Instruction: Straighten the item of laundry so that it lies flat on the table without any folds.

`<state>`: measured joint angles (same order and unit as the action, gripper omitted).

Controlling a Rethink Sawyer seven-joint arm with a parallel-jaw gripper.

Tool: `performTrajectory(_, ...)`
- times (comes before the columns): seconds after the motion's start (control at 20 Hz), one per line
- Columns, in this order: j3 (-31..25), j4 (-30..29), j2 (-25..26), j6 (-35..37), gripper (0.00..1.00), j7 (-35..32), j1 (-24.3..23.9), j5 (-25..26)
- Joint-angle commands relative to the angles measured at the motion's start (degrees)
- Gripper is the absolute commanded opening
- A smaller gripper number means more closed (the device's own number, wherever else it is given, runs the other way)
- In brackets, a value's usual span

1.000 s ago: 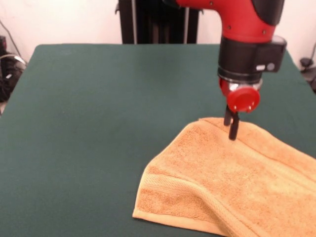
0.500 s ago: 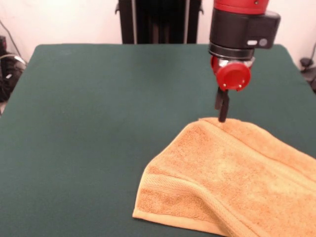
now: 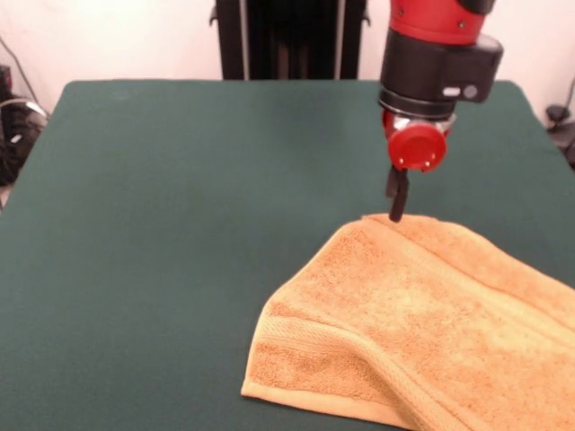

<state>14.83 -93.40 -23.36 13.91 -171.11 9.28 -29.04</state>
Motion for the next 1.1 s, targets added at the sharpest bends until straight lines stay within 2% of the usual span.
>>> performTrajectory(0.05, 1.2, -3.7, 10.9, 1.6, 1.00, -19.4, 6.0, -8.4)
performTrajectory(0.2, 2.4, -2.7, 13.9, 0.2, 1.00, -19.8, 8.1, -11.4)
performTrajectory(0.45, -0.4, -2.4, 17.4, -7.3, 1.00, -17.3, 7.3, -15.0)
performTrajectory(0.65, -2.8, -2.0, 19.6, -12.4, 1.00, -16.0, 5.7, -16.6)
performTrajectory(0.95, -3.2, 0.0, 22.5, -16.2, 1.00, -15.9, 5.1, -17.9)
performTrajectory(1.05, 1.8, 2.0, 25.0, -13.9, 1.00, -16.5, 9.1, -20.5)
performTrajectory(1.1, 4.2, 2.9, 26.3, -12.8, 0.00, -16.7, 11.1, -21.7)
